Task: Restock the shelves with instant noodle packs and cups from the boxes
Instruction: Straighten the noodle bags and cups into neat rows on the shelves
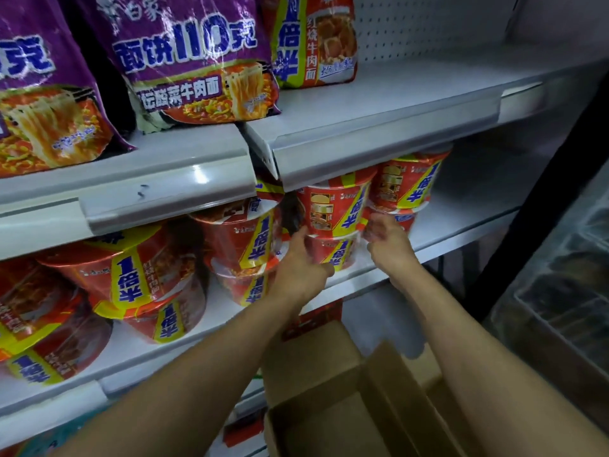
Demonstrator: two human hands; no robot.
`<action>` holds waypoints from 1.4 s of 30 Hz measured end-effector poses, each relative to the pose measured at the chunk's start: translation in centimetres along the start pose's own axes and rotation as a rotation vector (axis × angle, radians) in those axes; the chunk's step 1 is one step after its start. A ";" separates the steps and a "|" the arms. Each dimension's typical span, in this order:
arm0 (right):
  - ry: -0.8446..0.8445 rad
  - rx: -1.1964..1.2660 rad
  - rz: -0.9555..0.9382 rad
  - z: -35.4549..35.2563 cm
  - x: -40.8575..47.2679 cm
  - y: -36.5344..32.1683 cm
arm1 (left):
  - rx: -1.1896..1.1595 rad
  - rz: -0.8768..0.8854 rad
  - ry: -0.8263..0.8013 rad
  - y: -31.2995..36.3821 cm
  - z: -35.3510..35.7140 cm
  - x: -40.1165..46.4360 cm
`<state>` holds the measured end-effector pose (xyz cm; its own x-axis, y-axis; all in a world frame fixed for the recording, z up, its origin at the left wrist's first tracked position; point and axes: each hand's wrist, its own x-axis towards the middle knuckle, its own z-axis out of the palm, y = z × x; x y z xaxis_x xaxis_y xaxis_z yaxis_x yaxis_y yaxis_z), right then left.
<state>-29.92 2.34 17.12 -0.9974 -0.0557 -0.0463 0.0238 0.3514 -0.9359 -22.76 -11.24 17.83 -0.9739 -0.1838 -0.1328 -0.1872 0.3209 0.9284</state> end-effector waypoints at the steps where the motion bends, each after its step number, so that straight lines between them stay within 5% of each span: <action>1: -0.016 0.006 -0.022 0.1 0.5 0.1 | -0.014 -0.004 -0.014 0.0 0.2 0.6; 42: -0.015 -0.073 -0.178 0.2 2.7 1.5 | 0.076 -0.055 0.025 -1.2 1.4 2.9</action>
<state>-32.58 2.57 15.51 -0.9842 -0.1370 0.1118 -0.1584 0.4014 -0.9021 -25.52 -10.86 15.88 -0.9586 -0.2258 -0.1736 -0.2506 0.3788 0.8909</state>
